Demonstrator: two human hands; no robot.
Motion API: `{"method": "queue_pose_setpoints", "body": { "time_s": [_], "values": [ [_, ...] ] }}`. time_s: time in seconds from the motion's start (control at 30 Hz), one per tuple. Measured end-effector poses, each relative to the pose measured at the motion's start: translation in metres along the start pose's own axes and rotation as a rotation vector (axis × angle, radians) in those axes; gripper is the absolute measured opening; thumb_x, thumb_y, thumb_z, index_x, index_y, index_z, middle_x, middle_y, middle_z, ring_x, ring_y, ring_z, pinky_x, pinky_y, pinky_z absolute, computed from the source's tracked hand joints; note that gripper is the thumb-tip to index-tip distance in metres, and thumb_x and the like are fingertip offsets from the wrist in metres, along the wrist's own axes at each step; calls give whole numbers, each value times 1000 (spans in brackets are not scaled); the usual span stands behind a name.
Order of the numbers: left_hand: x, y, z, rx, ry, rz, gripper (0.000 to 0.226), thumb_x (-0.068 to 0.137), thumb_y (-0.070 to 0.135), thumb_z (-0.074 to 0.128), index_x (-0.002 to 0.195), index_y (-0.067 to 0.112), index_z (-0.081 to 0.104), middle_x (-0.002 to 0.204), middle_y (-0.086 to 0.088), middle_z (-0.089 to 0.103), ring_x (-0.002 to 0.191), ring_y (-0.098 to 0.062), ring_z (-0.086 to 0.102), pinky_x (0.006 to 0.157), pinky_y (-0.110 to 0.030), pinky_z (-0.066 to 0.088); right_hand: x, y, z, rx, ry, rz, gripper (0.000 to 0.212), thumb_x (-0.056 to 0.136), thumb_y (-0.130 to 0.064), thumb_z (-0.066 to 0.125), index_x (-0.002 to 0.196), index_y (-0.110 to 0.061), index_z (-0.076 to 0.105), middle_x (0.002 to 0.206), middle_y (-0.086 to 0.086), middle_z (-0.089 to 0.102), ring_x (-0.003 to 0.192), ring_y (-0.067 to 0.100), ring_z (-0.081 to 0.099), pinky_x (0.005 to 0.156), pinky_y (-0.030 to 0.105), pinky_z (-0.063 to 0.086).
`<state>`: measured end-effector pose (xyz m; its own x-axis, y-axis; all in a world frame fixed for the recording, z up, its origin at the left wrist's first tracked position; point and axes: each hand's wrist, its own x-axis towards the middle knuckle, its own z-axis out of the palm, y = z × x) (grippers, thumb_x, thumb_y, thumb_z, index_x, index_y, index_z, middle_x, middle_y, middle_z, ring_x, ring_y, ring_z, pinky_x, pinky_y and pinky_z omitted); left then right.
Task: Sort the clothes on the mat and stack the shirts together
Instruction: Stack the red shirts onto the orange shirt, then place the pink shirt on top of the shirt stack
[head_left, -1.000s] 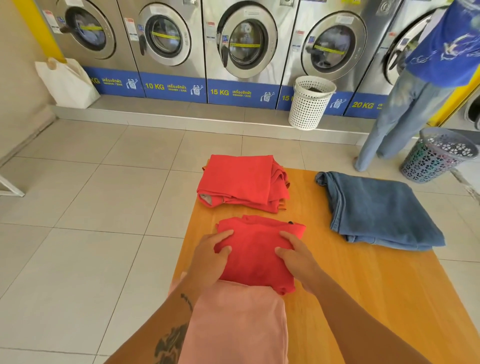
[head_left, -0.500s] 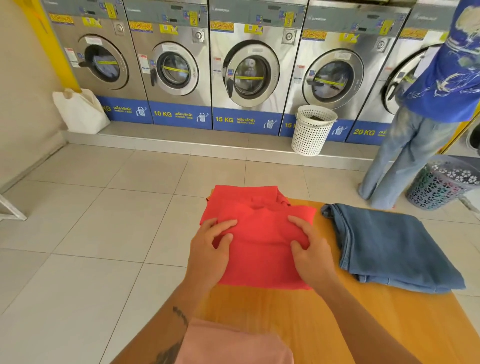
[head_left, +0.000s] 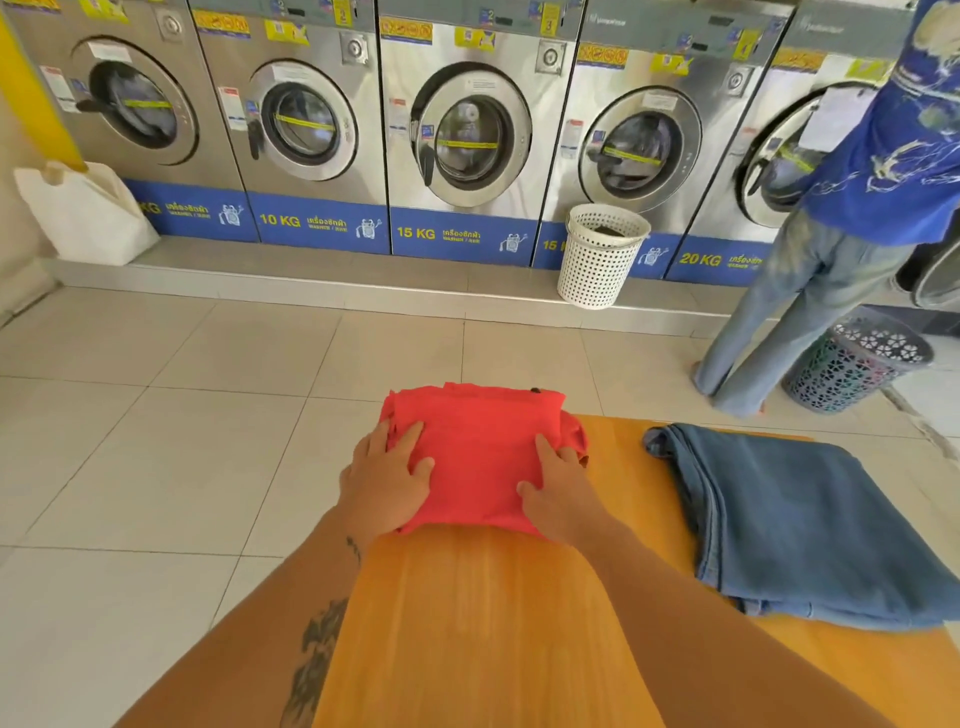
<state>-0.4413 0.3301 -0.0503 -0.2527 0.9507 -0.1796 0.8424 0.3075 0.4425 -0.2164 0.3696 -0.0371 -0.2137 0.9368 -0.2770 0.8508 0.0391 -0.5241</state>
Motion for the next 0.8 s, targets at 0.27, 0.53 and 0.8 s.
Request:
{"method": "queue_pose_setpoints", "body": {
  "time_s": [0.27,0.53,0.8],
  "values": [
    [-30,-1,-16,-184,109,-28,57,92,36,48,146,42,31,158,-1,8,143,-30,9,113,-56,25,-11,6,-6,94,17,-12,76,91,-25,55,156,-21,17,157,10,25,139,30,33,105,37,39],
    [-156,-51,-15,-459,-40,-25,41,94,19,52,127,43,52,132,12,48,110,-5,54,66,-8,42,-126,24,-1,419,-289,142,62,95,-6,56,149,-25,34,129,8,49,94,21,63,58,12,48],
    [-257,-67,7,-308,-304,-21,50,90,20,59,138,30,50,126,13,46,120,-6,46,99,-20,33,-220,37,1,399,-737,255,60,87,-43,69,139,-44,38,126,-2,58,106,17,64,73,34,58]
  ]
}}
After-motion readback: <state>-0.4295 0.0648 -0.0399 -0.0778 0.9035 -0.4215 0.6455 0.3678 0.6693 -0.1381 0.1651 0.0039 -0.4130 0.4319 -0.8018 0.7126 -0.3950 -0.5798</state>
